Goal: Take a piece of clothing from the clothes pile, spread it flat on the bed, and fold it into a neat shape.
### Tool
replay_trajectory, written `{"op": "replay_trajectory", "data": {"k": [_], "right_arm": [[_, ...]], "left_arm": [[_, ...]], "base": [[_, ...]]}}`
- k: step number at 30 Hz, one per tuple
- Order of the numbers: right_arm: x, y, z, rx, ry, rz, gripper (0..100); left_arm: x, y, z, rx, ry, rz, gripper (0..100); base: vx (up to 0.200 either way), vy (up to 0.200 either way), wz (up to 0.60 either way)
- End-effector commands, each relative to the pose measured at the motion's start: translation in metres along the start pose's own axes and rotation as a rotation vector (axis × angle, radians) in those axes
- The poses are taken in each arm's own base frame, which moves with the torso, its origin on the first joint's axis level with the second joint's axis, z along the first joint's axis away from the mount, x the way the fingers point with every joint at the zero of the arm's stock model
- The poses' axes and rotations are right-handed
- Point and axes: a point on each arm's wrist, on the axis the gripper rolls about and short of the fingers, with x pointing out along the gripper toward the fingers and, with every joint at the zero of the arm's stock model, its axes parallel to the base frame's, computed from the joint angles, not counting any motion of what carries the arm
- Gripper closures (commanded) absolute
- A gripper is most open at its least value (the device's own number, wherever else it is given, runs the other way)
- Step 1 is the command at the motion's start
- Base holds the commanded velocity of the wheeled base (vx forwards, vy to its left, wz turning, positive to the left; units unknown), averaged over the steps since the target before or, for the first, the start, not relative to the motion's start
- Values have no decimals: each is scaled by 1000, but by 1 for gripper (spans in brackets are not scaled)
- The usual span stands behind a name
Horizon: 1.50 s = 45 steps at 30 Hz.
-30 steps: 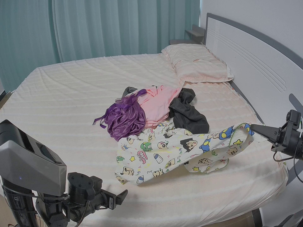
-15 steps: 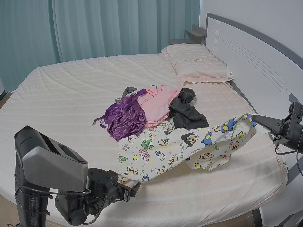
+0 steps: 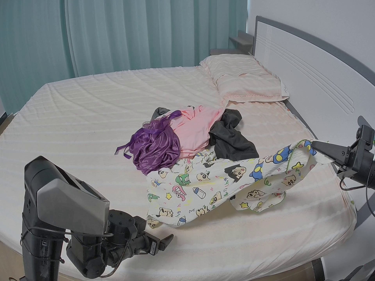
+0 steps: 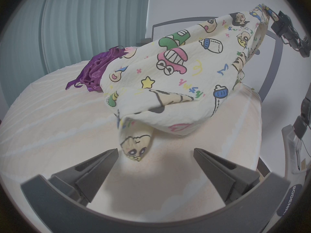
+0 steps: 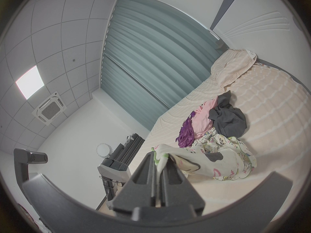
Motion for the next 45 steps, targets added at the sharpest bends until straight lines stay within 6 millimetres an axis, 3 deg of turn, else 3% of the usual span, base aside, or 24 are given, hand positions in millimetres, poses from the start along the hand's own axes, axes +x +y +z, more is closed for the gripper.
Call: {"op": "replay_trajectory", "data": {"k": [1, 7, 14, 15, 21, 26, 27, 31, 38, 44, 45], "right_arm": [[2, -4, 0, 10, 7, -10, 100], [2, -3, 0, 7, 6, -7, 100], [3, -4, 0, 10, 10, -9, 100], [4, -5, 0, 13, 12, -11, 100], [4, -11, -1, 28, 13, -35, 100], [3, -14, -3, 39, 14, -51, 100], [3, -18, -2, 45, 10, -68, 100], [5, -23, -2, 51, 12, -82, 100], [6, -22, 2, 34, -7, -86, 100], [10, 7, 33, -82, -158, -33, 100], [10, 7, 33, -82, -158, -33, 100]], "left_arm": [[-3, 10, 7, -10, -36, 25, 0], [6, 20, 14, -15, -71, 49, 0], [32, 20, 8, -4, -74, 44, 0], [34, 19, 8, -8, -80, 41, 100], [28, 21, 13, -22, -94, 48, 100], [4, 21, 25, -46, -119, 54, 100], [-10, 22, 31, -52, -140, 72, 100], [-30, 26, 49, -71, -222, 147, 100], [-63, 27, 89, -120, -425, 254, 100], [-98, 28, 161, -259, -783, 338, 100], [-98, 28, 161, -259, -783, 338, 100]], "base": [[0, 0, 0], [0, 0, 0], [0, 0, 0], [0, 0, 0], [0, 0, 0], [0, 0, 0], [0, 0, 0], [0, 0, 0], [0, 0, 0], [0, 0, 0], [0, 0, 0]]}}
